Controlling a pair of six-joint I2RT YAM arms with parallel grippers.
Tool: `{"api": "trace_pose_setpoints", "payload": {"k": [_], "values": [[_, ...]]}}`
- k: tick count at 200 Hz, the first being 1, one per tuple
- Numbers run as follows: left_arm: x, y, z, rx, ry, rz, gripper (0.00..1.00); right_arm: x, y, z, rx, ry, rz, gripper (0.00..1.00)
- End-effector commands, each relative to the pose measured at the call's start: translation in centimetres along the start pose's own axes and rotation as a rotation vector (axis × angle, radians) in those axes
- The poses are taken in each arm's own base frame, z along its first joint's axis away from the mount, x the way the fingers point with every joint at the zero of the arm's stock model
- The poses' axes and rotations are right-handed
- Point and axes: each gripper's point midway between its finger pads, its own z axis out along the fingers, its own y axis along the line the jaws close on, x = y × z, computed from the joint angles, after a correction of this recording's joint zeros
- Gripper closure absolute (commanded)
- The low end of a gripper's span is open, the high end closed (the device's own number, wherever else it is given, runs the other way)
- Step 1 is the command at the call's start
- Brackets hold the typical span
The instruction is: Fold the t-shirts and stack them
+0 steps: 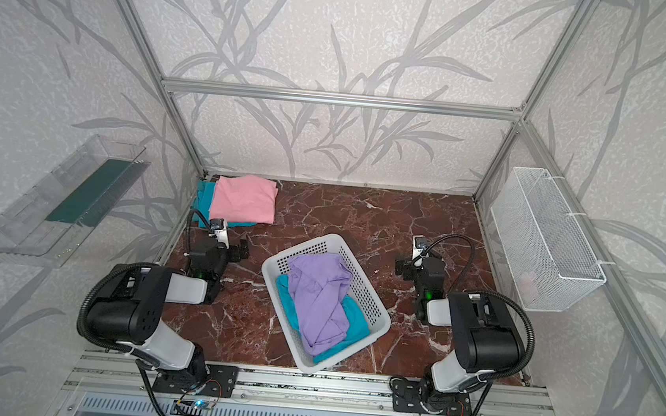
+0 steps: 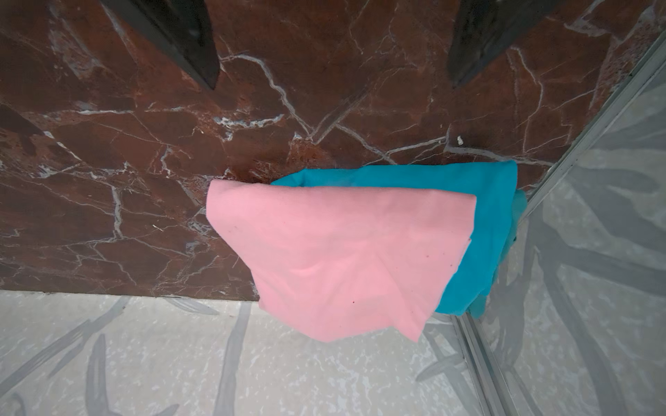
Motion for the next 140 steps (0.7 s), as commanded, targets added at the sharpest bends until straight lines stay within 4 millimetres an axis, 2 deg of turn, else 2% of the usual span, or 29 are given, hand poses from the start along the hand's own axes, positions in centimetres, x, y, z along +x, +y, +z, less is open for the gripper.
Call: {"api": "trace_pose_setpoints", "payload": {"k": [1, 113, 140], "values": [[-0.4, 0.9, 0.0, -0.037, -0.010, -0.015, 0.01, -0.7, 0.4, 0.2, -0.027, -0.016, 0.014, 0.01], [-0.5, 0.9, 0.0, -0.039, -0.013, -0.014, 0.01, -0.7, 0.1, 0.2, -0.024, -0.016, 0.029, 0.01], [-2.8, 1.6, -1.4, -0.108, -0.003, -0.005, 0.01, -2.2, -1.4, -0.9, 0.058, -0.022, 0.059, 0.01]]}}
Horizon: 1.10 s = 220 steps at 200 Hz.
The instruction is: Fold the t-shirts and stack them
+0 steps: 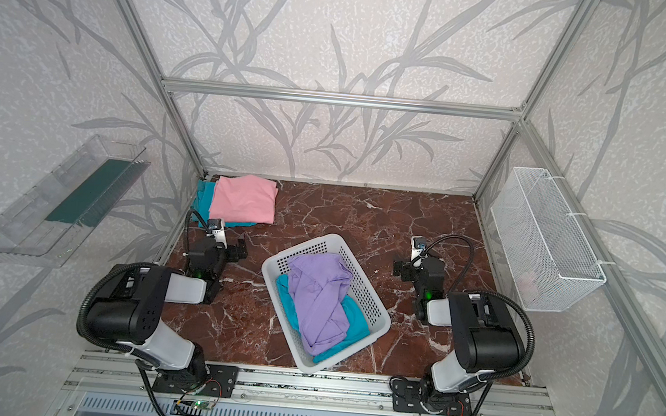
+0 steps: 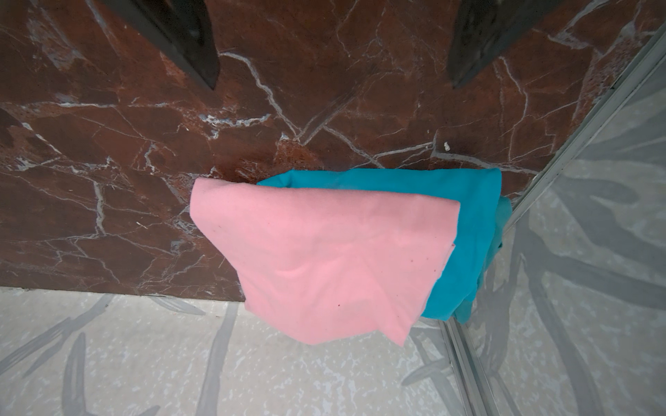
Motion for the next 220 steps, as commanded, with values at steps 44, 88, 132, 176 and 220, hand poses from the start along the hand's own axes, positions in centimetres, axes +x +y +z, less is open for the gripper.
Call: {"api": "trace_pose_setpoints", "payload": {"k": [44, 88, 132, 176, 220], "values": [[-10.5, 4.8, -4.7, -0.316, -0.099, -0.330, 0.01, -8.0, -1.6, -4.0, 0.234, -0.070, 0.070, 0.01], [-10.4, 7.3, -10.0, -0.475, -0.012, -0.720, 0.01, -9.0, 8.2, -5.8, -0.003, 0.163, -0.045, 0.01], [-8.3, 0.0, -9.7, -0.117, 0.295, -0.709, 0.26, -7.1, 20.0, -10.0, -0.431, 0.320, -0.109, 0.15], [-3.7, -5.8, -12.1, -0.008, 0.470, -0.670, 0.29, -4.2, 26.2, -11.9, -0.625, 0.489, -0.160, 0.15], [0.5, -12.0, -14.1, 0.082, 0.581, -0.618, 0.28, -0.6, 27.0, -10.1, -0.580, 0.614, -0.167, 0.11]]}}
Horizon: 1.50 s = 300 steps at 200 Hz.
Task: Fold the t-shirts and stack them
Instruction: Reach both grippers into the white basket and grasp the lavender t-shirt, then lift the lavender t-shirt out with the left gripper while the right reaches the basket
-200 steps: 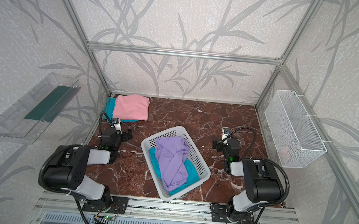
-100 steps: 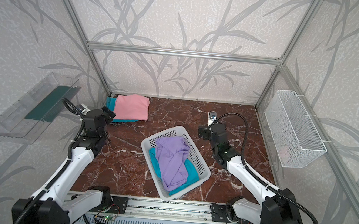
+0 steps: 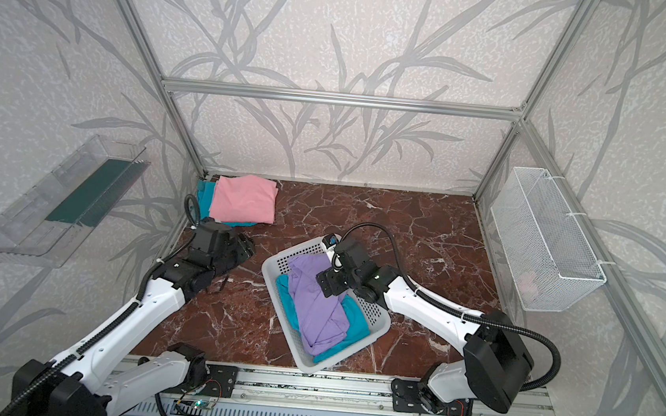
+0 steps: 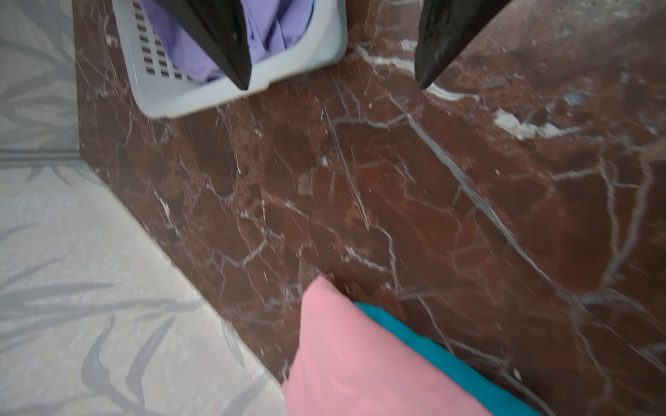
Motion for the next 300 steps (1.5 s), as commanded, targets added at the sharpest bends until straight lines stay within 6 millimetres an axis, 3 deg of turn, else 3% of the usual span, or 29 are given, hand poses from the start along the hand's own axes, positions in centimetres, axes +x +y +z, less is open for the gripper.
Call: {"api": "trace_pose_setpoints", "payload": {"k": [1, 25, 41, 54, 75, 97, 133, 142, 154, 167, 181, 205, 230, 232, 247, 250, 254, 275, 300], "values": [[3.7, 0.2, 0.8, -0.043, 0.075, -0.022, 0.28, 1.2, -0.1, 1.3, 0.009, 0.090, 0.040, 0.11], [6.0, -1.9, 2.5, -0.021, 0.139, 0.019, 0.29, 1.3, -1.1, 2.7, 0.058, 0.136, 0.058, 0.14], [6.6, -4.0, 3.7, -0.002, 0.156, 0.051, 0.30, 0.9, -1.9, 3.4, 0.035, 0.163, 0.110, 0.32], [6.5, -5.9, 4.5, 0.029, 0.154, 0.063, 0.31, 0.3, -2.5, 3.5, -0.015, 0.183, 0.179, 0.38], [5.8, -9.2, 5.8, 0.105, 0.136, 0.072, 0.32, 0.0, -4.6, 4.8, -0.054, 0.219, 0.261, 0.38], [5.2, -12.7, 7.2, 0.160, 0.140, 0.102, 0.33, -0.2, -6.8, 5.6, -0.037, 0.235, 0.295, 0.30], [6.1, -18.6, 10.4, 0.242, 0.218, 0.144, 0.34, -1.0, -9.3, 6.5, 0.000, 0.239, 0.295, 0.29], [6.2, -20.0, 10.9, 0.266, 0.235, 0.148, 0.35, -1.2, -9.9, 6.5, 0.015, 0.235, 0.295, 0.38], [6.2, -21.3, 11.3, 0.287, 0.245, 0.160, 0.35, -1.7, -10.6, 6.2, 0.045, 0.216, 0.297, 0.71], [5.6, -22.0, 11.3, 0.293, 0.228, 0.172, 0.35, -2.5, -11.2, 5.7, 0.070, 0.186, 0.299, 0.88], [4.8, -22.2, 10.7, 0.289, 0.198, 0.197, 0.35, -3.8, -11.8, 4.6, 0.101, 0.146, 0.287, 1.00], [3.2, -21.7, 9.4, 0.259, 0.145, 0.236, 0.34, -6.4, -12.2, 2.1, 0.145, 0.078, 0.258, 1.00], [1.4, -20.5, 7.1, 0.223, 0.075, 0.241, 0.24, -9.3, -11.7, -0.9, 0.138, -0.015, 0.250, 1.00], [1.4, -20.5, 6.9, 0.223, 0.070, 0.242, 0.23, -10.1, -11.4, -2.0, 0.133, -0.049, 0.248, 1.00], [0.9, -20.0, 5.1, 0.235, 0.049, 0.248, 0.16, -11.9, -10.5, -4.2, 0.103, -0.130, 0.250, 1.00], [0.9, -19.9, 4.8, 0.236, 0.049, 0.251, 0.04, -12.1, -10.4, -4.5, 0.101, -0.140, 0.251, 1.00], [0.8, -19.7, 4.3, 0.239, 0.045, 0.255, 0.01, -12.5, -10.2, -5.0, 0.090, -0.157, 0.253, 1.00], [1.7, -19.2, 1.9, 0.263, 0.051, 0.292, 0.01, -14.4, -8.7, -7.7, 0.029, -0.229, 0.259, 1.00], [4.0, -19.8, -1.3, 0.337, 0.062, 0.371, 0.01, -15.4, -7.5, -9.1, -0.030, -0.256, 0.272, 1.00]]}}
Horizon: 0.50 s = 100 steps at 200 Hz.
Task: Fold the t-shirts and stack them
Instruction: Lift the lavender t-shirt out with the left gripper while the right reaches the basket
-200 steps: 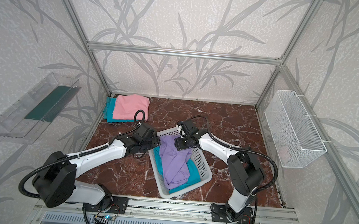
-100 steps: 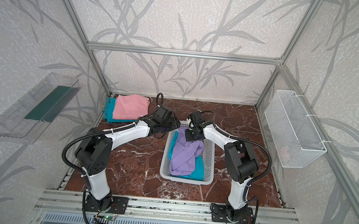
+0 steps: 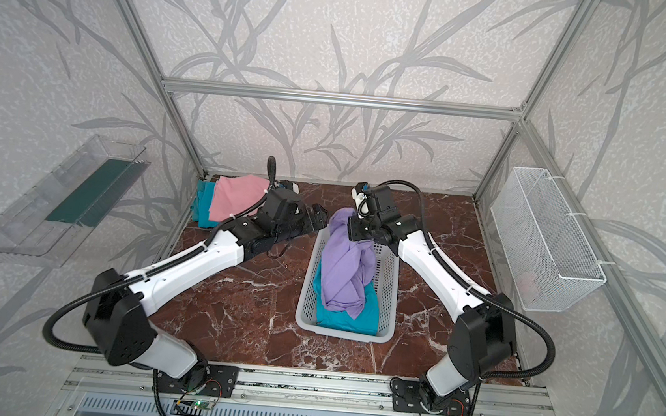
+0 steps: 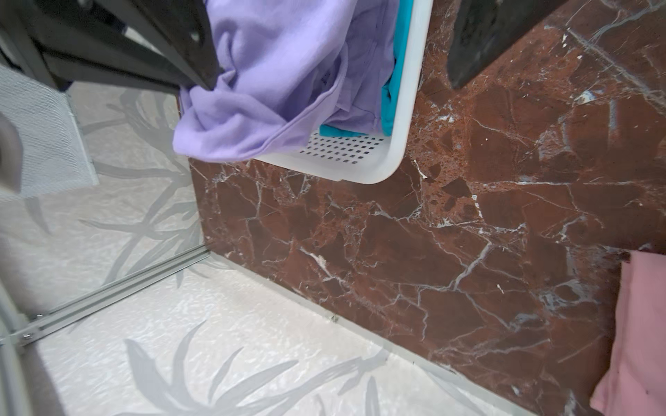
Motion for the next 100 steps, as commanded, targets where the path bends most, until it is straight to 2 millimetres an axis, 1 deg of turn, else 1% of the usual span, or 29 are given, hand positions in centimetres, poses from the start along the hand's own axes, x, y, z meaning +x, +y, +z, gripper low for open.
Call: {"api": "trace_pose_setpoints", "payload": {"k": [1, 22, 42, 57, 74, 80, 90, 97, 100], "values": [[3.1, -0.5, -1.8, 0.007, 0.046, 0.101, 0.01, -2.2, 2.3, -2.0, -0.094, -0.062, 0.025, 1.00], [5.6, -3.3, -3.0, 0.101, 0.085, 0.176, 0.01, -2.5, 3.6, -2.5, -0.162, -0.064, 0.059, 1.00], [7.7, -4.9, -2.4, 0.162, 0.130, 0.211, 0.01, -2.7, 5.2, -2.8, -0.260, -0.061, 0.105, 1.00], [8.6, -5.7, -1.4, 0.190, 0.154, 0.225, 0.01, -2.8, 6.3, -3.1, -0.327, -0.051, 0.137, 1.00], [8.8, -6.0, -0.2, 0.174, 0.154, 0.246, 0.01, -2.8, 7.5, -3.5, -0.398, -0.033, 0.170, 1.00], [8.5, -6.0, 0.2, 0.158, 0.145, 0.255, 0.01, -2.9, 7.7, -3.7, -0.414, -0.032, 0.178, 1.00], [7.9, -5.3, 0.7, 0.093, 0.119, 0.268, 0.01, -2.8, 8.2, -4.1, -0.439, -0.027, 0.192, 1.00], [7.3, -4.7, 0.9, 0.043, 0.095, 0.276, 0.04, -2.9, 8.4, -4.5, -0.451, -0.029, 0.199, 1.00], [7.0, -4.6, 1.0, 0.026, 0.086, 0.281, 0.08, -2.9, 8.4, -4.7, -0.456, -0.028, 0.201, 1.00]]}}
